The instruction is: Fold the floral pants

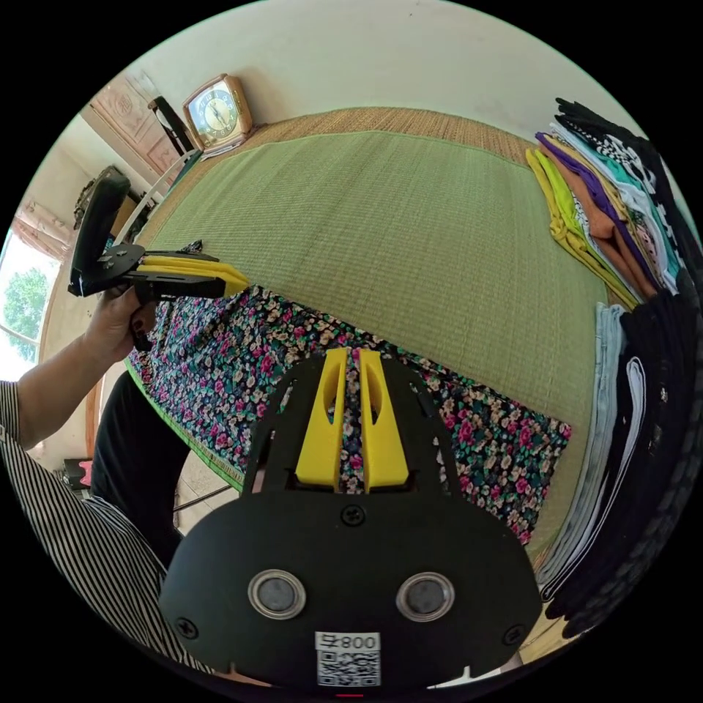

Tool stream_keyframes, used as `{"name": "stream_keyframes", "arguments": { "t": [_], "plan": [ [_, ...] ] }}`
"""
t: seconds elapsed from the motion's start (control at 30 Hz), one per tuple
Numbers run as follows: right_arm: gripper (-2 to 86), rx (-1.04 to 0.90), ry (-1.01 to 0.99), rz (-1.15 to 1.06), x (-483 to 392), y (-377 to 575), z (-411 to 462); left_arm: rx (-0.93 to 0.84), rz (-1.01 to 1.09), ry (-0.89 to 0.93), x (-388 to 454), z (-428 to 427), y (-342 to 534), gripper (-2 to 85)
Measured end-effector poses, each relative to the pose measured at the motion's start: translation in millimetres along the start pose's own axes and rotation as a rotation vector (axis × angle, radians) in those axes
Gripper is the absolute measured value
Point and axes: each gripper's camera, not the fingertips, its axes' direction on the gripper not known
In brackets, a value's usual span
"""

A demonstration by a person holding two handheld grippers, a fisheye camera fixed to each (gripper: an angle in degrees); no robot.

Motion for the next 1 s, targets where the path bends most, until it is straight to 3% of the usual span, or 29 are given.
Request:
{"name": "stream_keyframes", "arguments": {
  "t": [0.17,0.4,0.53,1.0],
  "plan": [
    [4.8,0.0,0.076,0.068,26,27,-7,0.013,0.074,0.071,24,28,-23,2.6],
    [2.9,-0.032,0.127,0.086,39,37,14,-0.112,0.177,0.018,56,96,-70,1.5],
    [0.5,-0.023,0.151,0.09,38,42,17,-0.093,0.167,0.023,61,111,-86,0.6],
    [-0.2,0.045,0.001,0.188,73,66,26,-0.049,0.109,0.06,69,162,-122,1.6]
  ]
}}
